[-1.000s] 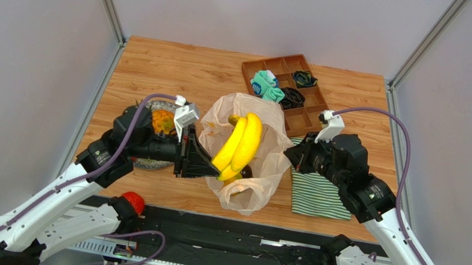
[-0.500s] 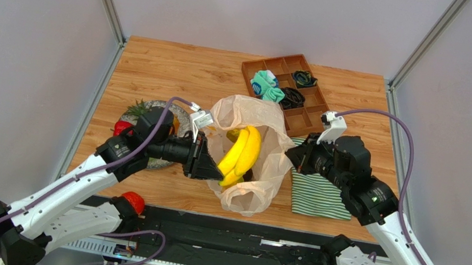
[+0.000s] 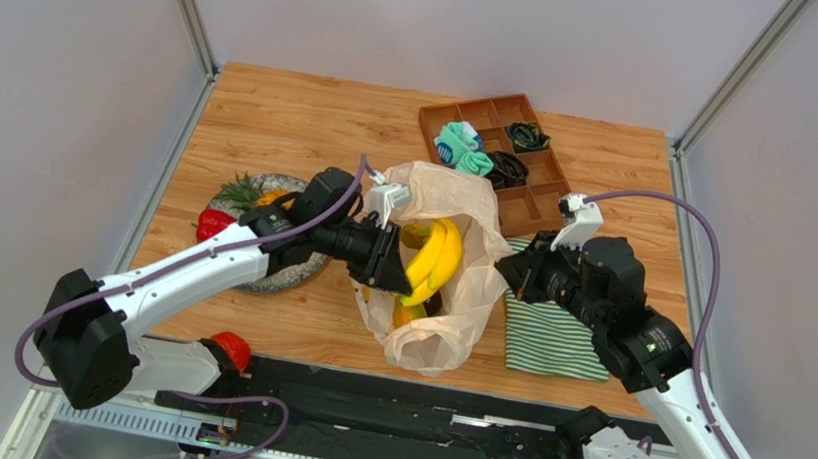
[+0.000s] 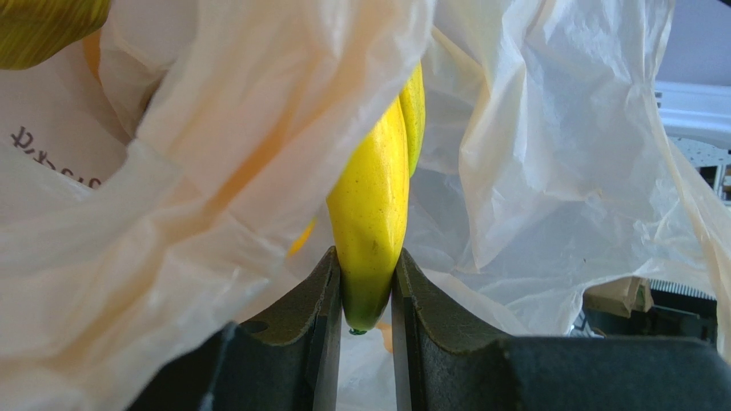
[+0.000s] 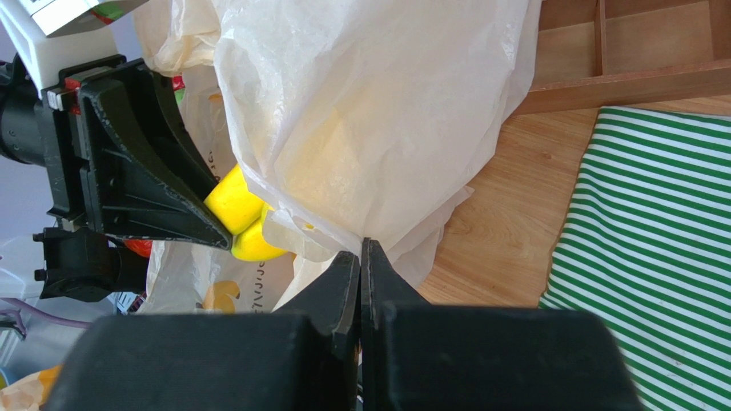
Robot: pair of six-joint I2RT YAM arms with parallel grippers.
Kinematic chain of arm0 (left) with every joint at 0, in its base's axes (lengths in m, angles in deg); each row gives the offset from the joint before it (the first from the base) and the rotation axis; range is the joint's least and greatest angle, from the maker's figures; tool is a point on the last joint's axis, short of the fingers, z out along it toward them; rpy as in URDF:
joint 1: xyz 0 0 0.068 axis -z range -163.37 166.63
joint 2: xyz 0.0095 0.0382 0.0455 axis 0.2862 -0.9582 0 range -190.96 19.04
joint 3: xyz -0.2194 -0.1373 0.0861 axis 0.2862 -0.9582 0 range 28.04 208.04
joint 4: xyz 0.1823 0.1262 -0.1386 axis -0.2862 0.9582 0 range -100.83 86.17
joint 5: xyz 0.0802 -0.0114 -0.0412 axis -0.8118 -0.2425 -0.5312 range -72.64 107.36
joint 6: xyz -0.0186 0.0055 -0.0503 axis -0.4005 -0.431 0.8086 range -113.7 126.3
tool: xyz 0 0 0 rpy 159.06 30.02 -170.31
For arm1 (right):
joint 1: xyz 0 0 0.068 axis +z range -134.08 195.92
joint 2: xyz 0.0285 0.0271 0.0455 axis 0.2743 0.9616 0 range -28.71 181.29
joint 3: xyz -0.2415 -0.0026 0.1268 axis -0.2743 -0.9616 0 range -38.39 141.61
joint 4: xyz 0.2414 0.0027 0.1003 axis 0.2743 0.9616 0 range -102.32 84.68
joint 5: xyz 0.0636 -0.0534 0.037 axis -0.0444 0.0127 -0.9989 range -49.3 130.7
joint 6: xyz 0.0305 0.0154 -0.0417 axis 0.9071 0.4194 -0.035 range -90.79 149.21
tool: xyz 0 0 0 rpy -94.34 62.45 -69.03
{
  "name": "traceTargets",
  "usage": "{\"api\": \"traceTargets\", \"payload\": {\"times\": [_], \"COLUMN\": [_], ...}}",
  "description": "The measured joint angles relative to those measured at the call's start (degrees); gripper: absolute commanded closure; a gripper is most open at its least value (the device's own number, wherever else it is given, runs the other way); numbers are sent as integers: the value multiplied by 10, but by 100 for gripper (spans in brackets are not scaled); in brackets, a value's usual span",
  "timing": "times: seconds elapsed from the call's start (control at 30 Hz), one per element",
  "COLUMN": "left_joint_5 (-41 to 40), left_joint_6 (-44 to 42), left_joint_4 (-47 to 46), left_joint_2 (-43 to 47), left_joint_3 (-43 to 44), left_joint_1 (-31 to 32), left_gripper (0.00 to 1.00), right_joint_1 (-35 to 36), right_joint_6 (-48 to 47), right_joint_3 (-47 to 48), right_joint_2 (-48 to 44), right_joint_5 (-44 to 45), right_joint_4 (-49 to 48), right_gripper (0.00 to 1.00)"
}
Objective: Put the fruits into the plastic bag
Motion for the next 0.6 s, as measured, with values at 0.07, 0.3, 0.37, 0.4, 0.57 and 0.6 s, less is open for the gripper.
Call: {"api": "traceTargets", "payload": {"times": [0.07, 0.3, 0.37, 0.4, 0.57, 0.6], "left_joint_5": [-4, -14, -16, -17, -22, -25], "left_joint_6": [-5, -30, -33, -34, -42, -45], "left_joint_4": [2, 12, 12, 13, 16, 19], "left_joint_2": [-15, -35, -34, -33, -21, -16], "left_joint_3": [12, 20, 20, 20, 20, 20], "left_joint_1": [0, 0, 0, 0, 0, 0], "left_gripper": [65, 14, 12, 12, 12, 11], "right_joint_1": [0, 0, 0, 0, 0, 0], "right_joint_6": [0, 0, 0, 0, 0, 0], "right_joint_3": [0, 0, 0, 0, 0, 0], "right_joint_2": [0, 1, 3, 4, 12, 12], "right_joint_5": [0, 2, 2, 2, 2, 2], "right_joint_4": [0, 0, 0, 0, 0, 0], "right_gripper": [100, 100, 100, 100, 100, 100]}}
